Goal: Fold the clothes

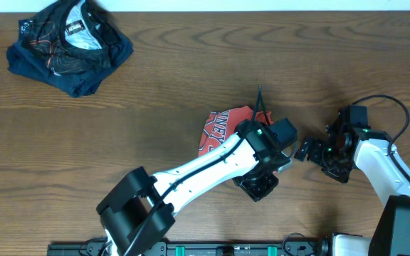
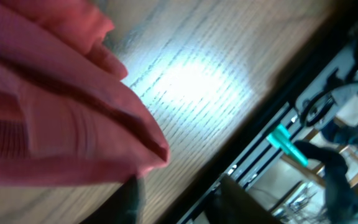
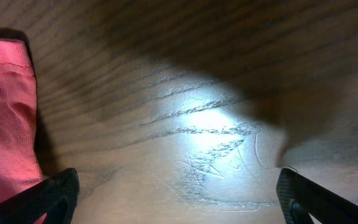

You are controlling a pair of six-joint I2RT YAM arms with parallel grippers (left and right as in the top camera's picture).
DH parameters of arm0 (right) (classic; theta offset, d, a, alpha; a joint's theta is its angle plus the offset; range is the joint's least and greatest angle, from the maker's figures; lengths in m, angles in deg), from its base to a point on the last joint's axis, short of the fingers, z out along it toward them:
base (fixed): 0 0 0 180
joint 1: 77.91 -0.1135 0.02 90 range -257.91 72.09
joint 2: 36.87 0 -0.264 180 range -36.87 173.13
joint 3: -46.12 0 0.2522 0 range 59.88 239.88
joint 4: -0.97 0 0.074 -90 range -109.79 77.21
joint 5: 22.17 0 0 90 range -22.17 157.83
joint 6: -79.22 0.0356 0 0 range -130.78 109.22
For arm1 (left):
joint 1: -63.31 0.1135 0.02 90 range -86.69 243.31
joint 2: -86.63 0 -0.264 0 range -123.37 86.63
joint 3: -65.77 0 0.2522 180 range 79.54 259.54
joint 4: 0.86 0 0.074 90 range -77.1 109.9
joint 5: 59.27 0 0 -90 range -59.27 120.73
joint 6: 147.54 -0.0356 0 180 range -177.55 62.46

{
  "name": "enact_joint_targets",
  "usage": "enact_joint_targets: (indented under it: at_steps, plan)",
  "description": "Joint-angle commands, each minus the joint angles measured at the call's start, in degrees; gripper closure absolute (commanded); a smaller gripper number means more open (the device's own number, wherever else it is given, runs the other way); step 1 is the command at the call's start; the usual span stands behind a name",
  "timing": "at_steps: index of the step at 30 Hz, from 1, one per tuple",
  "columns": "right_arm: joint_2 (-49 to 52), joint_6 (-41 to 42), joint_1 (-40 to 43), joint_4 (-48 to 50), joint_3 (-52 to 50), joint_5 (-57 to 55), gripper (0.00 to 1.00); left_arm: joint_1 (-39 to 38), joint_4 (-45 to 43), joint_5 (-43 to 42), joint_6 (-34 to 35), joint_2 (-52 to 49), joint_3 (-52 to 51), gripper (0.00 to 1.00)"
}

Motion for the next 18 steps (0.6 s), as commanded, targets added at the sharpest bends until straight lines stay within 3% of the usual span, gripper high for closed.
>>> enact_joint_targets:
  at_steps: [1,4,7,9,10,15,18]
  plan:
    - [-0.2,0.9,-0.5,0.1,-0.3,0.3,0.01,0.2,0.3,0.3,-0.6,4.3,1.4,0.26]
    - [-0.2,0.9,-0.5,0.1,-0.3,0.3,0.01,0.2,0.1,4.8,-0.3,7.3,2.0,0.23]
    - [-0.2,0.9,-0.5,0.1,-0.3,1.3,0.01,1.4,-0.7,13.0,5.5,10.9,2.0,0.22]
    - [-0.2,0.9,-0.5,0.1,-0.3,3.6,0.01,3.7,-0.9,18.3,10.5,13.2,2.0,0.06]
    - [-0.2,0.8,-0.5,0.1,-0.3,4.9,0.01,5.1,-0.9,19.5,12.2,14.1,2.0,0.05]
    - [-0.2,-0.2,-0.5,0.3,-0.3,13.7,0.01,14.8,-0.2,19.8,18.3,15.8,2.0,0.05]
    - [-0.2,-2.8,-0.5,0.5,-0.3,19.5,0.01,19.2,0.7,19.1,18.6,15.5,1.5,0.05]
